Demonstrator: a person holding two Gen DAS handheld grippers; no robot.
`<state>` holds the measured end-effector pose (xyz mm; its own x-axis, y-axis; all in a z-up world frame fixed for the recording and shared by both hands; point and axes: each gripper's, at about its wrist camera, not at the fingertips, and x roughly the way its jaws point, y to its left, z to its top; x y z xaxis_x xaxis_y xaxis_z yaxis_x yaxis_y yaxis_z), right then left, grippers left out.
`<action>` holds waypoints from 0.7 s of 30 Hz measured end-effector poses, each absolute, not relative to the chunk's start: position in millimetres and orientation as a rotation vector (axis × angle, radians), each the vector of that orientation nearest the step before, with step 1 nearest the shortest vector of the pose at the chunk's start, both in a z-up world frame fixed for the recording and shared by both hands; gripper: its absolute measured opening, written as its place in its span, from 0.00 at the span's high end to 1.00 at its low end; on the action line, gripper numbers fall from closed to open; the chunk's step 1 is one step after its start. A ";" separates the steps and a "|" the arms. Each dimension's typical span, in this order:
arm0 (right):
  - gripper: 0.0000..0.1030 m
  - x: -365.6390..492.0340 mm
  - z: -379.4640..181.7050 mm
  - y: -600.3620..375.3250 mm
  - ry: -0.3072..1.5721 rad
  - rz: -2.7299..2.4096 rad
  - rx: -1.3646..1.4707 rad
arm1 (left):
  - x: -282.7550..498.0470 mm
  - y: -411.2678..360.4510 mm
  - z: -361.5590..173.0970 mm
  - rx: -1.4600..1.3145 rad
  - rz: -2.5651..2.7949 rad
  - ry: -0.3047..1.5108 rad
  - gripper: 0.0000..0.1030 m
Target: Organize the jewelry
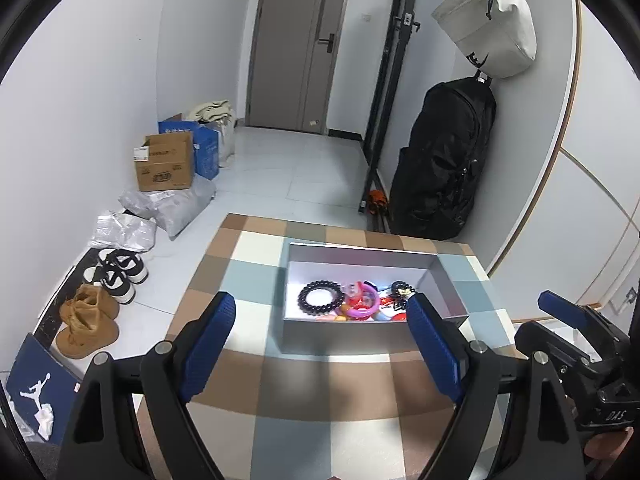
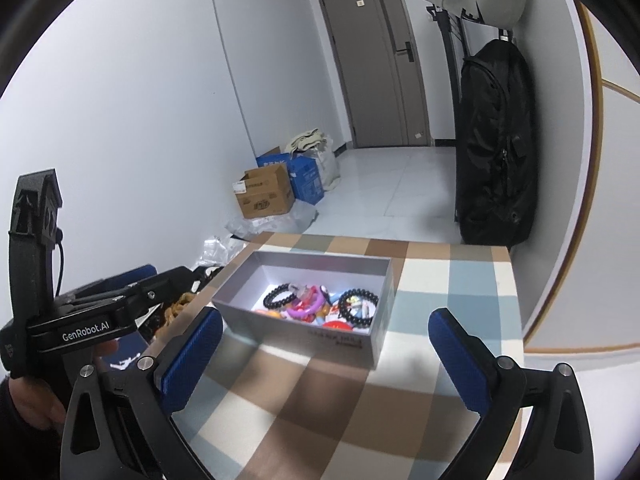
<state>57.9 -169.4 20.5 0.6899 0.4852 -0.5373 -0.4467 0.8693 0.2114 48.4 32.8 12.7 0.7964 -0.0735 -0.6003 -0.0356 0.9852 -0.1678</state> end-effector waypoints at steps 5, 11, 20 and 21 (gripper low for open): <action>0.00 49.3 16.6 -170.9 0.625 0.519 0.071 | 39.4 31.8 5.6 -0.163 -0.001 0.650 0.18; 0.00 42.0 8.2 -175.3 0.630 0.507 0.082 | 34.6 28.3 3.6 -0.153 0.007 0.636 0.18; 0.00 44.1 -0.2 -181.8 0.650 0.487 0.100 | 29.3 16.5 1.9 -0.111 -0.001 0.634 0.18; 0.00 44.6 -0.5 -182.3 0.652 0.485 0.103 | 29.3 16.3 2.2 -0.111 -0.001 0.634 0.18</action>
<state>44.6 -182.3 -0.5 0.6880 0.4642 -0.5579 -0.4008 0.8839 0.2411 29.3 16.3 2.2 0.8060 -0.0347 -0.5909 -0.0334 0.9940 -0.1040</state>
